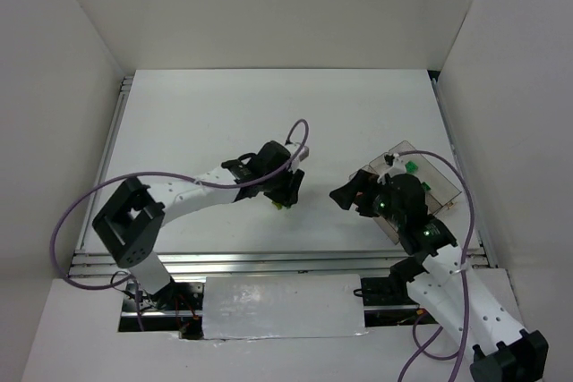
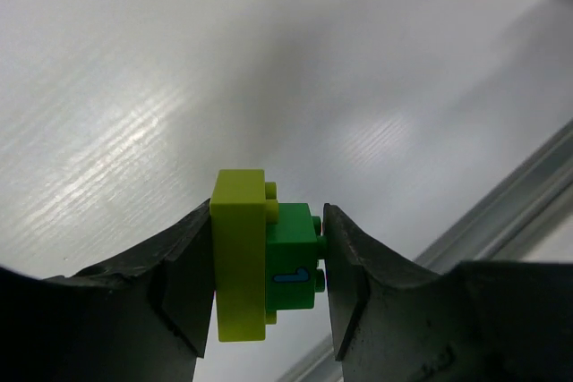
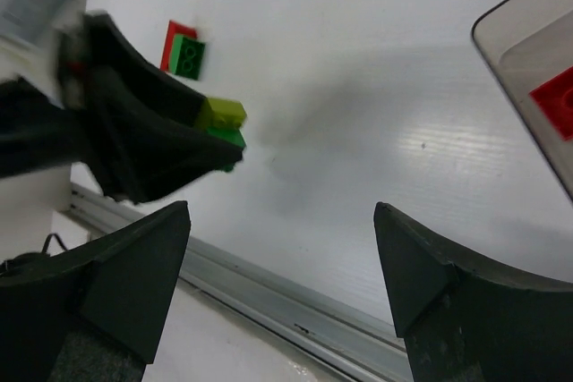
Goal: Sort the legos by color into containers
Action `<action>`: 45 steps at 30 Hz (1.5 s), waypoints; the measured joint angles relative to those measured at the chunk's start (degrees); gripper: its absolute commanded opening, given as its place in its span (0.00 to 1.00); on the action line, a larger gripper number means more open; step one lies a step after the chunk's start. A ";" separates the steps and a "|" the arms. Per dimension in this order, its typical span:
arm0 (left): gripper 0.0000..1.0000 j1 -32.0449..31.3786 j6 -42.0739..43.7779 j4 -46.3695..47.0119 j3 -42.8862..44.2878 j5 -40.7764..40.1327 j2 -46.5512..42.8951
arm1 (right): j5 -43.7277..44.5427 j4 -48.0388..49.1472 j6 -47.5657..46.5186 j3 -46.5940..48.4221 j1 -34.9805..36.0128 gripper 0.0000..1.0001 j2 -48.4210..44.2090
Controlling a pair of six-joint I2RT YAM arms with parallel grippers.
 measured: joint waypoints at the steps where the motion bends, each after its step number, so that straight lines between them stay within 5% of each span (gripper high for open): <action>1: 0.00 0.00 -2.64 0.37 0.11 -0.76 -1.97 | -1.68 2.12 0.79 -2.29 0.11 0.90 -1.27; 10: 0.00 -3.39 -34.38 4.37 -0.76 -12.20 -12.94 | -9.66 25.99 8.76 -17.51 7.34 0.88 -5.99; 21: 0.00 -17.31 -56.26 0.90 -1.20 -32.87 -18.95 | 2.49 39.82 7.63 -16.11 23.21 0.85 2.51; 24: 0.00 -17.94 -57.81 0.57 -1.20 -35.80 -19.26 | 4.33 41.40 7.45 -15.08 24.41 0.73 4.61; 26: 0.00 -18.10 -58.62 0.50 -1.20 -37.38 -19.41 | 5.22 42.66 7.48 -14.78 25.00 0.55 5.33; 31: 0.00 -18.49 -60.70 0.76 -1.20 -39.78 -19.85 | 5.57 44.57 7.56 -14.45 25.75 0.44 4.94; 33: 0.00 -18.53 -60.92 0.79 -1.20 -40.33 -20.09 | 5.62 45.35 7.43 -14.45 25.77 0.45 4.74; 38: 0.00 -18.84 -61.18 -0.20 -1.20 -40.70 -20.44 | 5.75 47.60 6.97 -14.45 25.70 0.73 4.68; 45: 0.00 -19.37 -61.51 -1.36 -1.20 -40.44 -20.41 | 7.10 49.88 6.10 -14.14 26.21 0.71 4.83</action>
